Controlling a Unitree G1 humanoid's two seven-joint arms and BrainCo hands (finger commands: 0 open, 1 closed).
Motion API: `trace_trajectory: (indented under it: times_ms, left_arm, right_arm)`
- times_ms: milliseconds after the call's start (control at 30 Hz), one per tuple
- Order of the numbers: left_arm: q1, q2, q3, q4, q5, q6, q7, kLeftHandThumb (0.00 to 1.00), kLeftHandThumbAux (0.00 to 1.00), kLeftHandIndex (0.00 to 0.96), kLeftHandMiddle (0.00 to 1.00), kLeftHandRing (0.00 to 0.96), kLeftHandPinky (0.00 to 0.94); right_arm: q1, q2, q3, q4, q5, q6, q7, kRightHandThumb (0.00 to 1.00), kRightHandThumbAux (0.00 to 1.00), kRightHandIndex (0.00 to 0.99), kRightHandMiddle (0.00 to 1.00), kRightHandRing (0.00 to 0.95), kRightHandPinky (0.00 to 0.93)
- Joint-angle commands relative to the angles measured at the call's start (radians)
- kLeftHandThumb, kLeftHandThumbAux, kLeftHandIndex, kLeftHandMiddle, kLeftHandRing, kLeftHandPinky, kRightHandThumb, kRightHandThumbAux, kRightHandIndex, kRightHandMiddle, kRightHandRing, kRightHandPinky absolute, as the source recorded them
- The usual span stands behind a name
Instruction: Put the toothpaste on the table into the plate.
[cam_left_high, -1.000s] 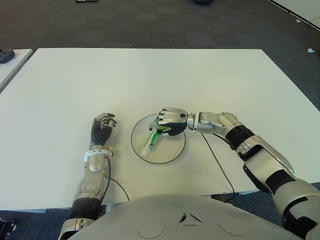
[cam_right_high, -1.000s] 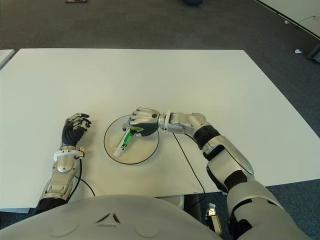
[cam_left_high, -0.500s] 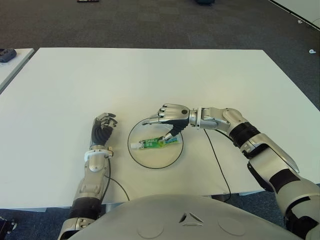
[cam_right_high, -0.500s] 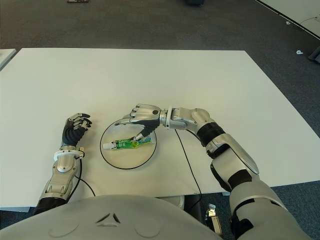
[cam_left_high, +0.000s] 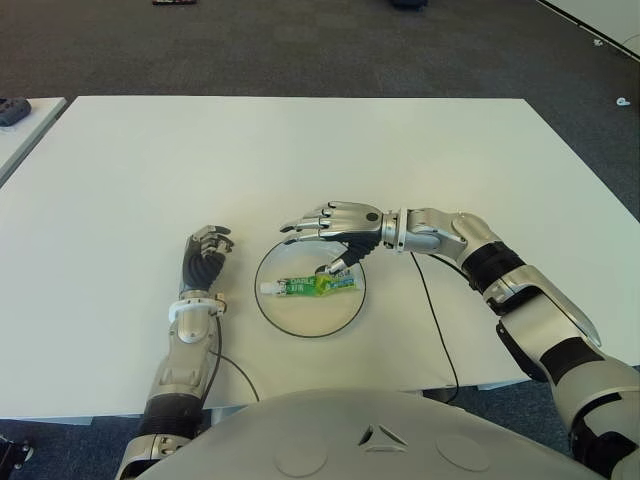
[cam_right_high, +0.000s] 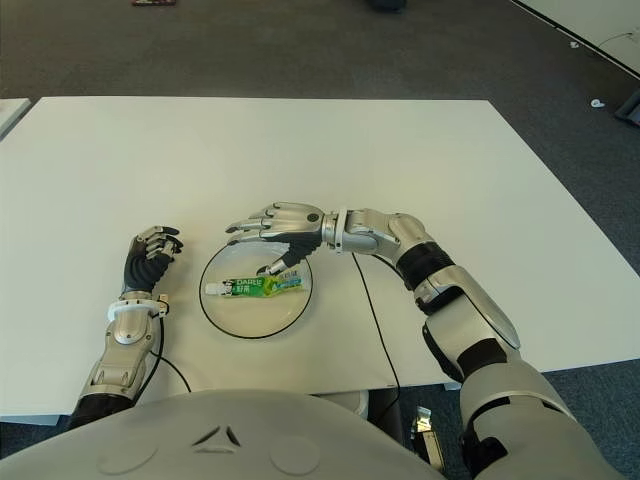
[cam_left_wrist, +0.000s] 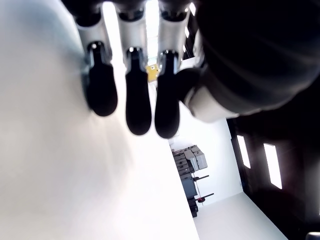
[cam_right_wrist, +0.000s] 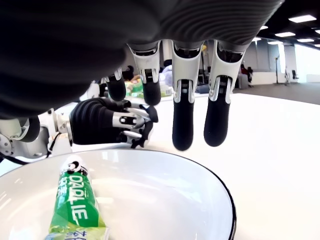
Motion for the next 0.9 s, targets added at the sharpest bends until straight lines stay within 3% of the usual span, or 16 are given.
trace_trajectory:
  times_ms: [33,267,467,600,700,900]
  left_arm:
    - [-0.007,-0.001,-0.002,0.036,-0.004,0.010,-0.005,0.705,0.719,0.428,0.551,0.548,0.496]
    - [-0.017,-0.001,0.000,0.053,-0.006,-0.004,-0.005,0.706,0.719,0.428,0.552,0.549,0.506]
    - [-0.028,0.004,0.002,0.073,-0.010,-0.015,-0.010,0.705,0.719,0.428,0.552,0.545,0.498]
    - [-0.036,0.005,0.003,0.087,-0.013,-0.018,-0.012,0.705,0.719,0.428,0.553,0.542,0.489]
    - [-0.041,0.006,0.003,0.093,-0.017,-0.021,-0.014,0.705,0.719,0.428,0.554,0.543,0.495]
    - [-0.042,0.006,0.002,0.087,-0.022,-0.026,-0.018,0.705,0.719,0.428,0.555,0.549,0.501]
  right_arm:
    - [-0.023,-0.006,-0.031,-0.004,0.096,-0.016,0.079,0.338,0.179,0.000,0.000,0.000,0.000]
    - [-0.067,0.036,-0.094,-0.015,0.255,0.046,0.193,0.344,0.175,0.000,0.000,0.000,0.000]
    - [-0.057,0.079,-0.171,-0.024,0.309,0.117,0.176,0.323,0.211,0.000,0.000,0.000,0.000]
    - [-0.034,0.114,-0.225,-0.033,0.331,0.194,0.149,0.269,0.336,0.000,0.000,0.000,0.008]
    - [-0.020,0.131,-0.255,-0.044,0.343,0.229,0.136,0.256,0.440,0.000,0.015,0.004,0.063]
    - [0.068,0.140,-0.375,-0.145,0.417,0.364,0.098,0.302,0.617,0.082,0.103,0.093,0.169]
